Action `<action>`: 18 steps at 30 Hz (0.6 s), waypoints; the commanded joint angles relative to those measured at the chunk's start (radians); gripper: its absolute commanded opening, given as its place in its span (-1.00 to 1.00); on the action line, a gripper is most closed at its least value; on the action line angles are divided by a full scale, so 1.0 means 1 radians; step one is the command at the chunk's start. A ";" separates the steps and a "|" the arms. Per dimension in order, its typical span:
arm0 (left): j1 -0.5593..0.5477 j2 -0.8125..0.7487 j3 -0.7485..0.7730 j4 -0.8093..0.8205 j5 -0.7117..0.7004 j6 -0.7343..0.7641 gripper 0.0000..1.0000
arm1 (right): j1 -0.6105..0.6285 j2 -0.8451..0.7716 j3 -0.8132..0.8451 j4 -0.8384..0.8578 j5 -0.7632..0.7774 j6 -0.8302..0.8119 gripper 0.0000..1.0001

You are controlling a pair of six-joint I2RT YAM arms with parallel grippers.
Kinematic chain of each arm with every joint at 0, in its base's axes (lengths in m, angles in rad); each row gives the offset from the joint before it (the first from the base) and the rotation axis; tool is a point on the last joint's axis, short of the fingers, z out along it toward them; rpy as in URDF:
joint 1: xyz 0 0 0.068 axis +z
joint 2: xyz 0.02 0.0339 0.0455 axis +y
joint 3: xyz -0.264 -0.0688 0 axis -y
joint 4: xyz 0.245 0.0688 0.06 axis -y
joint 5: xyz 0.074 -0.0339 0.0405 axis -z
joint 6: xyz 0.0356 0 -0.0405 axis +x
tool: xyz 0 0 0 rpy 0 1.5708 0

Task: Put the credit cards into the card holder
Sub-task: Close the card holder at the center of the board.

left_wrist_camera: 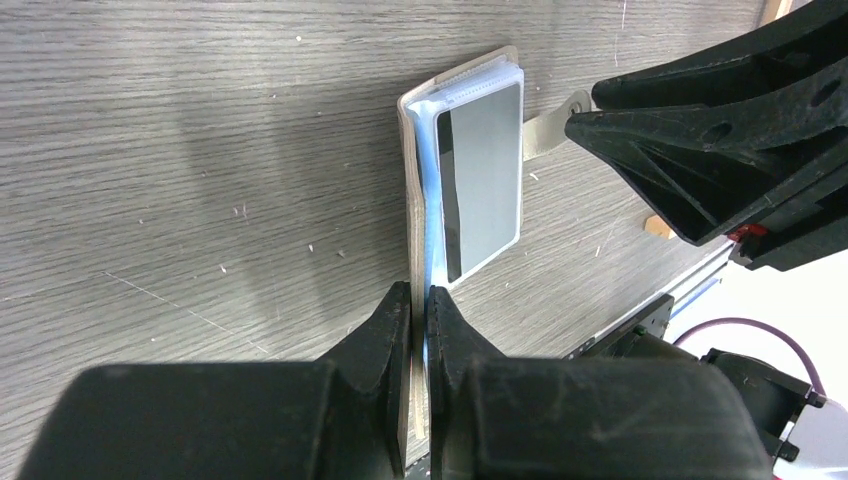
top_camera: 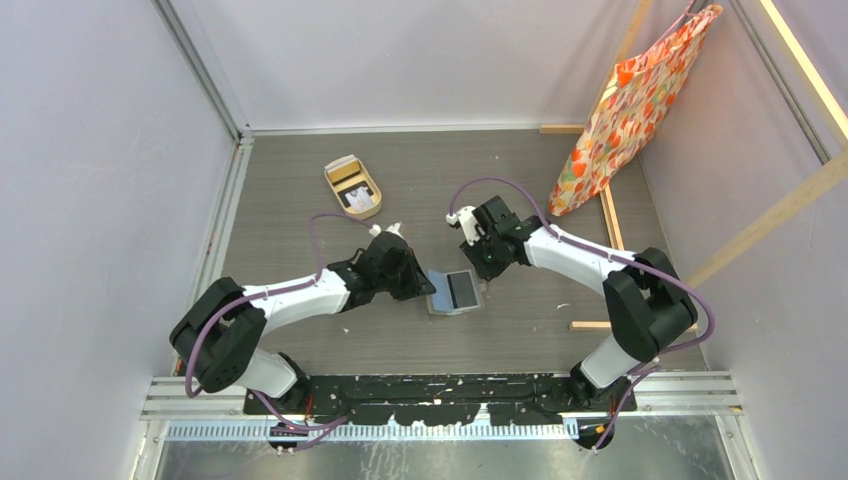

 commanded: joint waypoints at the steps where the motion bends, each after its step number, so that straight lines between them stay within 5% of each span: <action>1: -0.005 -0.037 -0.002 0.045 -0.026 0.008 -0.99 | -0.011 -0.039 0.004 0.008 0.044 -0.011 -0.37; 18: -0.004 -0.043 -0.002 0.043 -0.039 0.009 -1.00 | -0.069 -0.034 0.018 -0.035 -0.040 0.053 -0.39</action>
